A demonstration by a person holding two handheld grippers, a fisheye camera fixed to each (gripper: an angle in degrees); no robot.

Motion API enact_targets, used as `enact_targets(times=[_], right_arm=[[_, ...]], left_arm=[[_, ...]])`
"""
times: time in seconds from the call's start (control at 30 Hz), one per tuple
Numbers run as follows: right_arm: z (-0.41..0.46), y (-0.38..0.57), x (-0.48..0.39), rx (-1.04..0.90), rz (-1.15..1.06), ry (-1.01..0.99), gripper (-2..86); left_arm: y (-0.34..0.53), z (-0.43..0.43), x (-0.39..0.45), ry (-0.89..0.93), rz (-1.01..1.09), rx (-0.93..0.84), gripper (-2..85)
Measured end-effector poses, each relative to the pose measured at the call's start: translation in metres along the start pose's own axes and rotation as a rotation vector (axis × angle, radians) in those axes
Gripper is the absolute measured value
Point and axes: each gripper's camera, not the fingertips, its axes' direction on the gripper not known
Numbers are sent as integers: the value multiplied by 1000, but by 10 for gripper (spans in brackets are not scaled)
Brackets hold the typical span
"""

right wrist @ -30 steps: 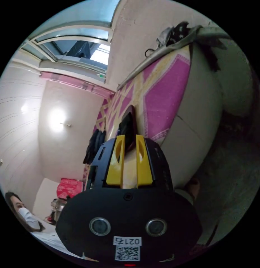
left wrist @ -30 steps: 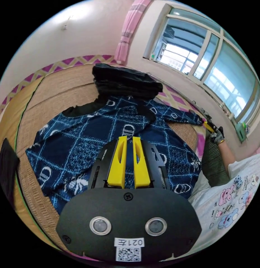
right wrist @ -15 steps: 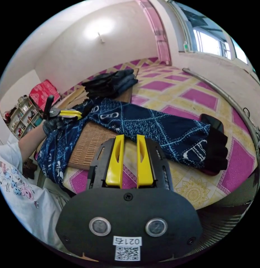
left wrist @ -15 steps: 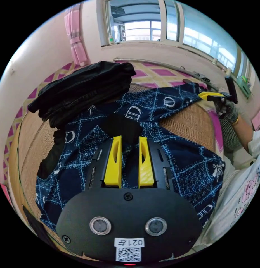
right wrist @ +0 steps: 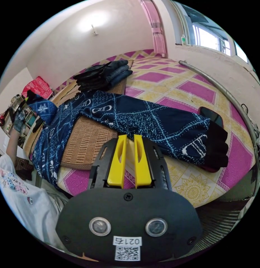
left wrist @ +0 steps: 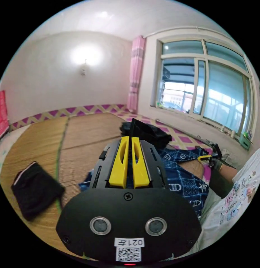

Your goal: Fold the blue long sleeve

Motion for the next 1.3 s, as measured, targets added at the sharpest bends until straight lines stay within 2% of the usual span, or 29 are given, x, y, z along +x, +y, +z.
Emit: enact_targets(times=[0.17,0.3,0.43,0.63,0.73,0.9,1.0,1.07,1.13,1.2,1.3], right_arm=[[-1,1,-1,0,17,14,40],[-2,1,4,-9,50,5,26],[-3,2,9,-15,77,-13,13],[-6,5,9,-17,73,1,8],[-8,6,9,-15,70,6,8],[-10,9,10,-15,70,5,8],[-12,11,11,-14,70,4,8],[-13,12,12,-14,71,3,8],[-14,13,13,-14,72,2,8],[-15,13,14,-14,71,3,8],[-17,15,15,-14,72,2,8]], left_arm=[[84,-155,-153,-275,-263,42,-10],[210,-252,-253,-410,-609,75,-10],[315,-310,-292,-375,-867,173,-8],[385,-366,-309,-348,-1126,346,21],[394,-384,-320,-390,-1156,300,88],[400,-392,-351,-440,-1163,174,120],[396,-397,-368,-437,-1176,138,101],[387,-414,-369,-416,-1130,216,19],[378,-438,-370,-420,-1043,260,2],[394,-442,-383,-472,-1122,144,-1],[437,-466,-396,-391,-1270,242,2]])
